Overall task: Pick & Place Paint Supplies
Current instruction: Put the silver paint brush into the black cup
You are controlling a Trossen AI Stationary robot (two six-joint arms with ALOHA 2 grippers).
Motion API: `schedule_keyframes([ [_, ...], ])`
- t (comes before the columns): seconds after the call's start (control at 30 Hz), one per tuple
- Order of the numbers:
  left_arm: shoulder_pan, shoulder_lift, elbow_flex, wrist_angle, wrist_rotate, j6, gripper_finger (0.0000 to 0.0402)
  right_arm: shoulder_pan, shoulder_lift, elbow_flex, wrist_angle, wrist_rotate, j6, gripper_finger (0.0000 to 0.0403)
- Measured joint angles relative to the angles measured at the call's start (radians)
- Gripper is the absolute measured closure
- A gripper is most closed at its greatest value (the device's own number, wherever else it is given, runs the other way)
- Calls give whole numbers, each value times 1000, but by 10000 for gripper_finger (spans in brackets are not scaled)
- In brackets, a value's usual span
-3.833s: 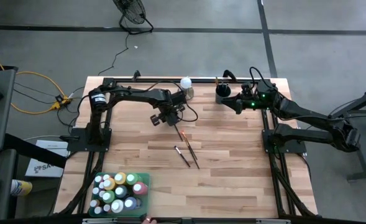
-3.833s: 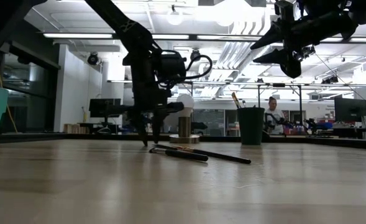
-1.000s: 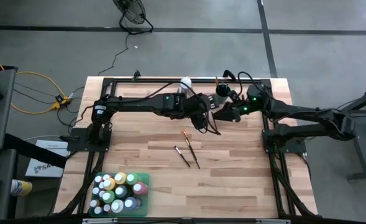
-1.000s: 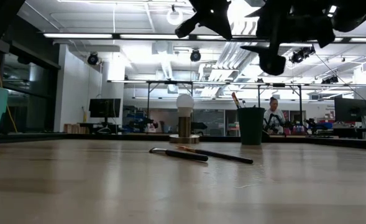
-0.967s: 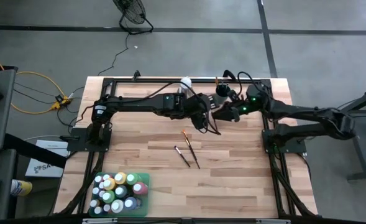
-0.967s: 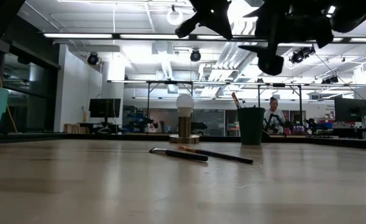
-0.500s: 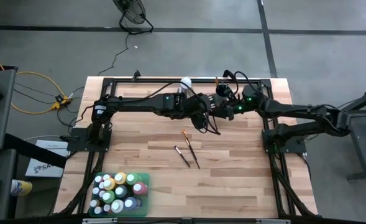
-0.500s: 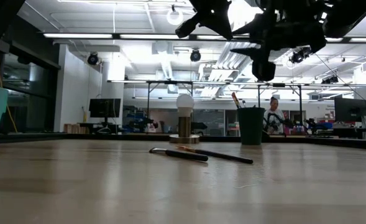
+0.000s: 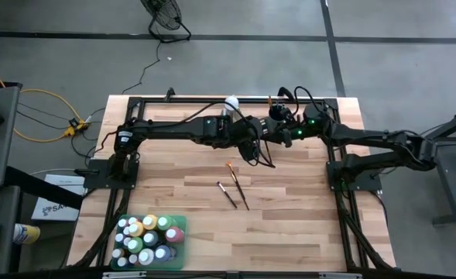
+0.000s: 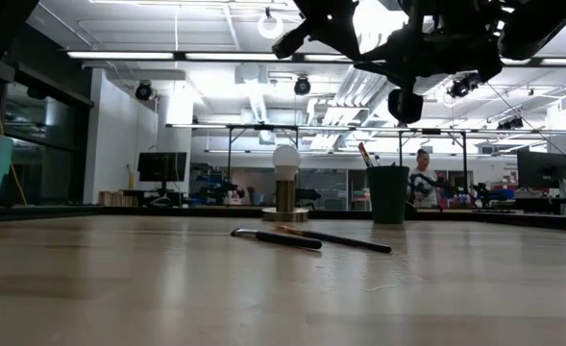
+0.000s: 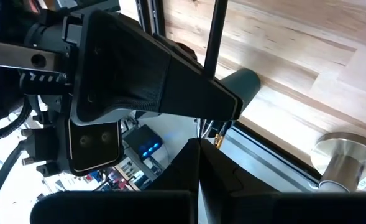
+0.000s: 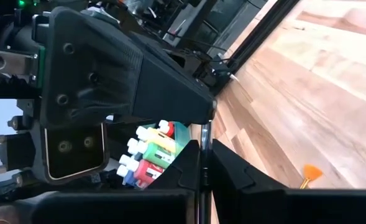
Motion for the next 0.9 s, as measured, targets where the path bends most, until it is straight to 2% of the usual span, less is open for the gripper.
schedule_keyframes([
  [0.27,0,0,0,1,-1,-72,391,0,0,0,0,3,0,392],
  [0.37,0,0,0,-2,-8,-109,368,-1,0,0,-2,28,-12,392],
  [0.47,2,-8,-1,-4,-63,-223,335,-6,0,0,-8,93,-24,392],
  [0.67,8,-44,0,-73,-153,-584,283,-39,-13,0,0,287,-101,392],
  [0.9,8,-76,-1,-254,-118,-1070,277,-62,-64,0,-4,639,-319,392],
])
